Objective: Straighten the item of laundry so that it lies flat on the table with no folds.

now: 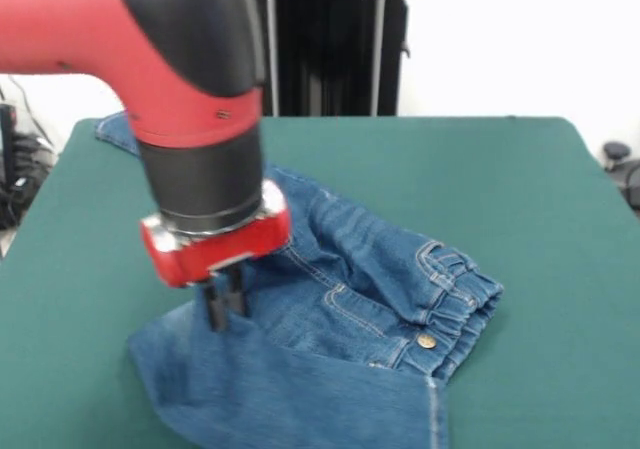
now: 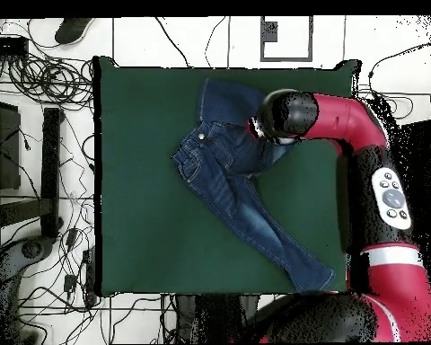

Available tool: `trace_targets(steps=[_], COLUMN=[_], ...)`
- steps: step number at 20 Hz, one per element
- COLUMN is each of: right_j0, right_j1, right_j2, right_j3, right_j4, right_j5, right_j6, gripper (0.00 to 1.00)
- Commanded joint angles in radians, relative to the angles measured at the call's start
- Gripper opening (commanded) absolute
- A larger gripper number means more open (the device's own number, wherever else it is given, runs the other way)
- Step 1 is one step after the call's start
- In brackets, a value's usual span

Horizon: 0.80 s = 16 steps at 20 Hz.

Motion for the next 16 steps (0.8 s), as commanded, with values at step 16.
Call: trace_targets(steps=[16], right_j0=[-0.133], right_j1=[-0.162], right_j2=[0.030], right_j3=[0.470], right_j4=[-0.139], right_j5=[-0.113], right_j6=[-0.166], gripper=[0.00])
